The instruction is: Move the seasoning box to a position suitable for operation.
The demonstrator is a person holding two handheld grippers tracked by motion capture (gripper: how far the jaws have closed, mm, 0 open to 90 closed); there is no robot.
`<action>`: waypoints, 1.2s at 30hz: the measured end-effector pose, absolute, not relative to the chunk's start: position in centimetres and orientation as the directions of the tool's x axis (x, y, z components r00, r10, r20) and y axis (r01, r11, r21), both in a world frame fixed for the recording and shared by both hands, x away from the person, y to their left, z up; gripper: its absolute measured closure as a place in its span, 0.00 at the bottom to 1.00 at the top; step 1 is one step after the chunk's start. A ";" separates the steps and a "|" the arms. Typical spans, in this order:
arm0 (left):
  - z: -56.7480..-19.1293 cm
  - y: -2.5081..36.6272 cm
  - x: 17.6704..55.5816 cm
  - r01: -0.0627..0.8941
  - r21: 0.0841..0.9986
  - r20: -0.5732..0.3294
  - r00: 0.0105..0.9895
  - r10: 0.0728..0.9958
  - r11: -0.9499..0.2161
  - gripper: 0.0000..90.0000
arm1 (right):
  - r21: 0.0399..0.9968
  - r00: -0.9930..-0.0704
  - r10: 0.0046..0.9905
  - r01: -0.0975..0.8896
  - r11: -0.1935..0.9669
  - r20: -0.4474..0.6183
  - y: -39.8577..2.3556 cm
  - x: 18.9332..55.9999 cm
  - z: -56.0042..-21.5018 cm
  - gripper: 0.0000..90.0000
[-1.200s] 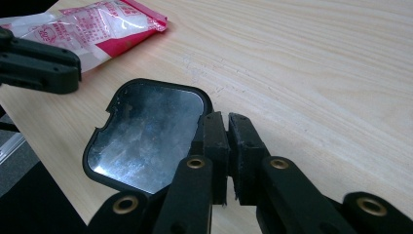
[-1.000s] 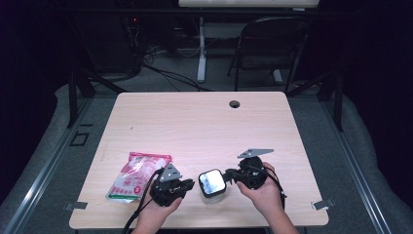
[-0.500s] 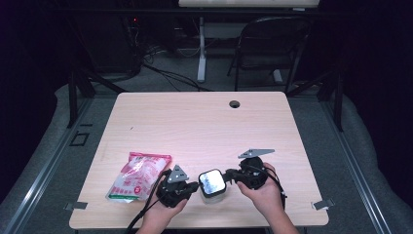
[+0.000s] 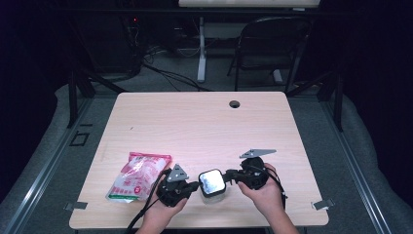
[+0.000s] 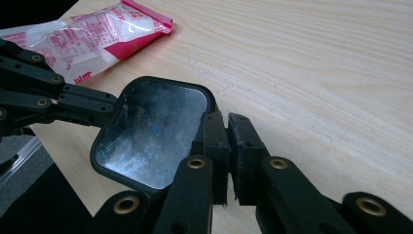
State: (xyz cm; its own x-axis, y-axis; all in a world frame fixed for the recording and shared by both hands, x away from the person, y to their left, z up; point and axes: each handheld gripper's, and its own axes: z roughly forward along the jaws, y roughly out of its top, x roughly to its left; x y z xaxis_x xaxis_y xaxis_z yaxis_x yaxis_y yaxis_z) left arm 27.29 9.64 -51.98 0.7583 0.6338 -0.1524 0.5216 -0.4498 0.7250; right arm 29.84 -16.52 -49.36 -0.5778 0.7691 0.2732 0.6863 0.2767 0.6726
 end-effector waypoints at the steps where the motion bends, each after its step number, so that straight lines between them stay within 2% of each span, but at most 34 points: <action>1: -52.0 9.6 27.3 0.520 0.726 -0.149 0.758 0.636 -0.450 0.98 | 0.675 -0.580 0.768 0.684 0.278 0.271 -16.5 29.9 -49.4 0.97; 22: -50.6 8.7 27.5 0.501 0.742 -0.142 0.767 0.626 -0.446 0.93 | 0.676 -0.570 0.773 0.688 0.262 0.280 -16.7 29.8 -49.5 0.95; 36: -49.9 8.7 27.8 0.507 0.744 -0.149 0.760 0.632 -0.435 0.78 | 0.667 -0.611 0.748 0.673 0.320 0.257 -16.4 29.1 -48.7 0.70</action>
State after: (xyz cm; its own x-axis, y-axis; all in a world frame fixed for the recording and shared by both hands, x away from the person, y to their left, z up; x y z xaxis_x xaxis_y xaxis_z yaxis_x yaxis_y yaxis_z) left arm 27.83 8.69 -49.89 0.7603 0.6322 -0.1491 0.5075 -0.4349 0.7439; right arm 29.07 -16.40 -48.74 -0.6114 0.7483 0.2572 0.6727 0.3204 0.6669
